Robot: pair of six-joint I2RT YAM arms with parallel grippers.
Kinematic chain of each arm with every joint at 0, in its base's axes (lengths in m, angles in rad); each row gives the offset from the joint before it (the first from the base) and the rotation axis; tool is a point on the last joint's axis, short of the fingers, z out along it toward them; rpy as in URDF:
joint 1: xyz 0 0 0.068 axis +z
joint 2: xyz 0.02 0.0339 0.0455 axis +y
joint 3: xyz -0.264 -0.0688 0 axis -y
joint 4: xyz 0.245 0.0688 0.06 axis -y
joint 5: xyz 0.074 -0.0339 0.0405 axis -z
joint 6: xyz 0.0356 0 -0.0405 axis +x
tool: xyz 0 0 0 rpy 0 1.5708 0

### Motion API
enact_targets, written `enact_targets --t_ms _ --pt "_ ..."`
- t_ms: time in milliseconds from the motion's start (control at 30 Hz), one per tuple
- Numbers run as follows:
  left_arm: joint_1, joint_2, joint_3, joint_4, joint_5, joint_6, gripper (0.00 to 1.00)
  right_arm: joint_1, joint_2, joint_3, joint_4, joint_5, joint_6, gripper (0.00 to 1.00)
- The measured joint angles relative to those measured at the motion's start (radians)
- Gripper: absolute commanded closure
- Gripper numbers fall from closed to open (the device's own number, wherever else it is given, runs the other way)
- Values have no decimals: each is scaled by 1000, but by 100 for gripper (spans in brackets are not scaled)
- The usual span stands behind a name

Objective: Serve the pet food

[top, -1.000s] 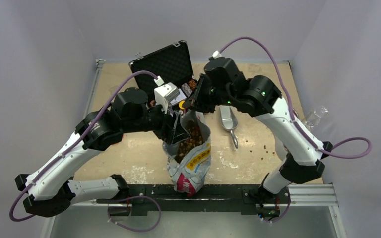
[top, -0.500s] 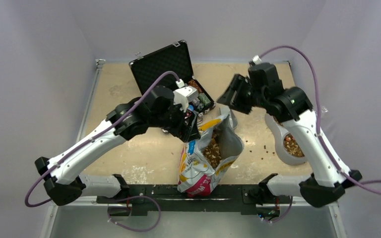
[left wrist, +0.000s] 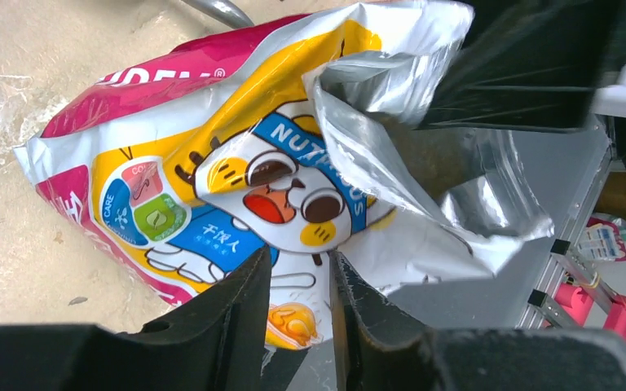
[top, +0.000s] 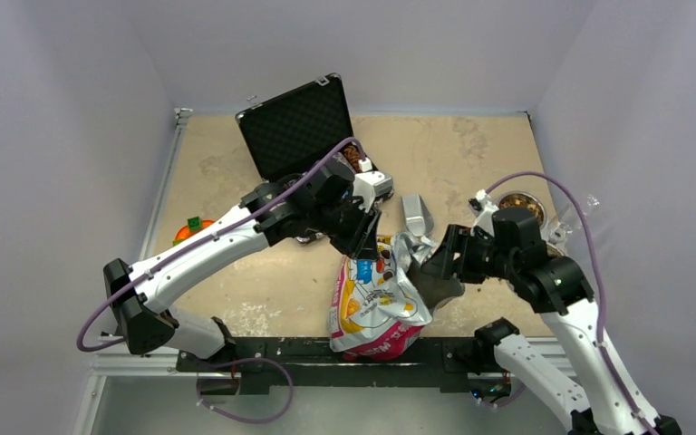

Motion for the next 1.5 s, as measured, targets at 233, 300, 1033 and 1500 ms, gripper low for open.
enact_targets --t_ms 233,300,1033,1500 --pt "0 -57 -1 -2 -15 0 64 92 143 -7 98 9 -103 31" --pt "0 -77 -1 -6 -22 0 58 123 159 6 134 -1 -126 34" --pt "10 -232 -1 -248 -309 -53 58 335 550 254 413 -158 86 35" --pt "45 -238 -25 -238 -256 35 100 226 557 488 290 -87 -114 17"
